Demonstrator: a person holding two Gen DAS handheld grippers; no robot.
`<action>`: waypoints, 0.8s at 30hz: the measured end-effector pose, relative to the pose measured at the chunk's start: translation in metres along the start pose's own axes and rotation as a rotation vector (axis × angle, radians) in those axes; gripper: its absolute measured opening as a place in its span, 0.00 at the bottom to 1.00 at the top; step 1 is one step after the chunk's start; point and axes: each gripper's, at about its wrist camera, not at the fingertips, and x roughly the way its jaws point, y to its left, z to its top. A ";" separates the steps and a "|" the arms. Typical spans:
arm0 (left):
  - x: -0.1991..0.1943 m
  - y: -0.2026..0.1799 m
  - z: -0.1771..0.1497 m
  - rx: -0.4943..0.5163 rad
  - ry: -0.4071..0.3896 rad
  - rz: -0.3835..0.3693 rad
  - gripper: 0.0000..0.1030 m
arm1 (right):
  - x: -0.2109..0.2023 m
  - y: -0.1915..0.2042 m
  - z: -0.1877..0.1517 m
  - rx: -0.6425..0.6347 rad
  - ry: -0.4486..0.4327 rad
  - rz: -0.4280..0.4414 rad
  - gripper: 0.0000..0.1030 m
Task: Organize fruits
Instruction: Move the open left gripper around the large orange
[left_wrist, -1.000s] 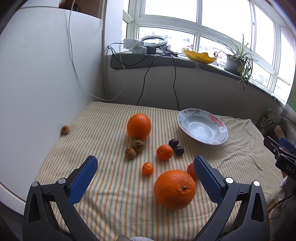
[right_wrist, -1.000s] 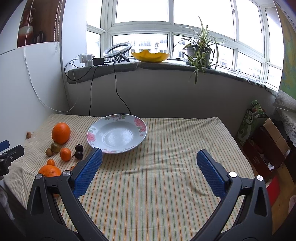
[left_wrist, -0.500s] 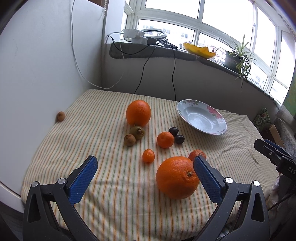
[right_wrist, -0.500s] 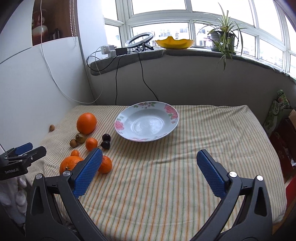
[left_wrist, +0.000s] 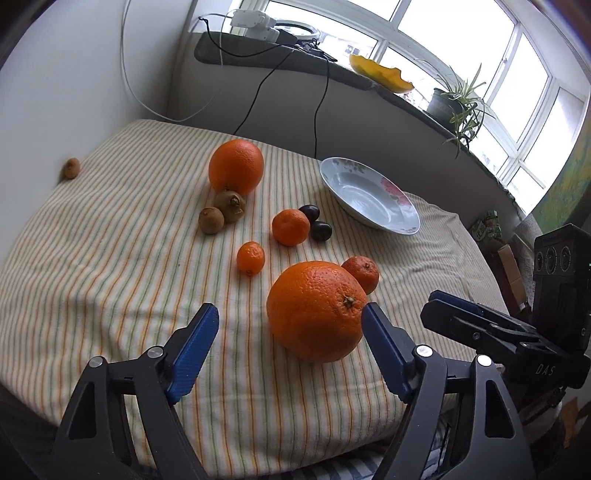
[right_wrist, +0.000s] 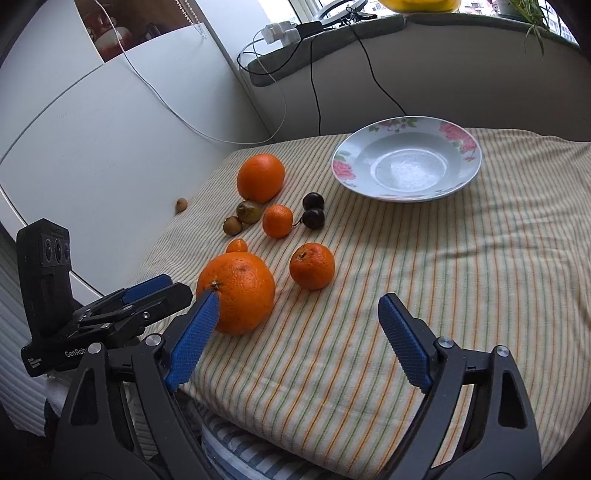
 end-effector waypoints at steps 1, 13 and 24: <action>0.001 0.001 0.000 -0.007 0.005 -0.016 0.72 | 0.003 0.003 -0.001 -0.009 0.008 0.012 0.85; 0.007 0.005 0.006 -0.046 0.043 -0.079 0.66 | 0.027 0.029 -0.016 -0.121 0.093 0.070 0.65; 0.024 -0.003 0.015 -0.008 0.101 -0.110 0.59 | 0.040 0.046 -0.018 -0.224 0.099 0.042 0.58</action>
